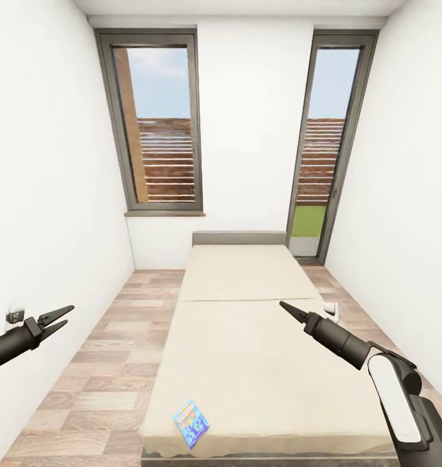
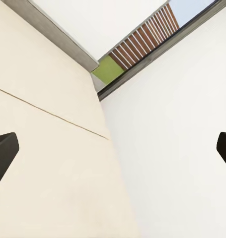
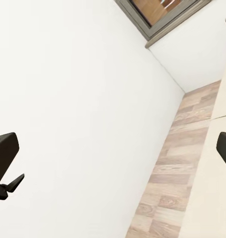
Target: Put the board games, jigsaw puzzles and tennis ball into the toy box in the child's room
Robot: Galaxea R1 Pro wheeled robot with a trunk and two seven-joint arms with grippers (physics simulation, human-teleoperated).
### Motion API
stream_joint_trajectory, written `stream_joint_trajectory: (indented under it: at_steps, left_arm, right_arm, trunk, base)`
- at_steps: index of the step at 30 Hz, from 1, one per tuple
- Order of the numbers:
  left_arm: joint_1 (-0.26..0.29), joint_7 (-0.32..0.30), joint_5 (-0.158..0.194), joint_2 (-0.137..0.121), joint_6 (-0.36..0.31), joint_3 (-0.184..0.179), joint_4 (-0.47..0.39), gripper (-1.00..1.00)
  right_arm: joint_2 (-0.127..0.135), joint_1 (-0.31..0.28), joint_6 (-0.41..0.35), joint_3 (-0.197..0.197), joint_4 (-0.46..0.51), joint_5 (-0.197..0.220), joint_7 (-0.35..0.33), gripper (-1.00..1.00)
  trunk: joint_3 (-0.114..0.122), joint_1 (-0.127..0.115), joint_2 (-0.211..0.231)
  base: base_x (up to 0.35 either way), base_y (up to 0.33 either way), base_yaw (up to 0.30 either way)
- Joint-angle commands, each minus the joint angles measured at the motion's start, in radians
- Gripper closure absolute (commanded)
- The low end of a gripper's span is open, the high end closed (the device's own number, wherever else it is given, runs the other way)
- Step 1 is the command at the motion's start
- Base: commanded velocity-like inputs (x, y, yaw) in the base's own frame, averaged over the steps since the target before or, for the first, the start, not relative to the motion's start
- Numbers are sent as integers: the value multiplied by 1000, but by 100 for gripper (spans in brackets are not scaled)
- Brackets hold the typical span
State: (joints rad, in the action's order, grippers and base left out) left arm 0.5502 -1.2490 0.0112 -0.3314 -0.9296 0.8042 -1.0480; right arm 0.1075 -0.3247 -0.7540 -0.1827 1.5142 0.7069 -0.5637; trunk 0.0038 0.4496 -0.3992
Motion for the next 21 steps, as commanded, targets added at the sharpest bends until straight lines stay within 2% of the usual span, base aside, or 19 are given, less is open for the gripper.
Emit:
stream_joint_trajectory:
  at_steps: [1,11,21]
  left_arm:
    - [1,-3,1,0,-10,1,0,-100]
    - [1,-3,1,0,-9,1,0,-100]
    - [1,-3,1,1,-9,1,0,-100]
  right_arm:
    - [0,0,-6,-2,0,3,-2,-100]
    - [0,0,-7,-3,-1,5,-2,-100]
    - [0,0,-7,-5,0,8,-2,-100]
  trunk:
    - [0,0,-1]
    - [0,0,-1]
    - [0,0,-1]
  base:
    - [-10,20,0]
    - [-122,140,0]
    - [-21,27,0]
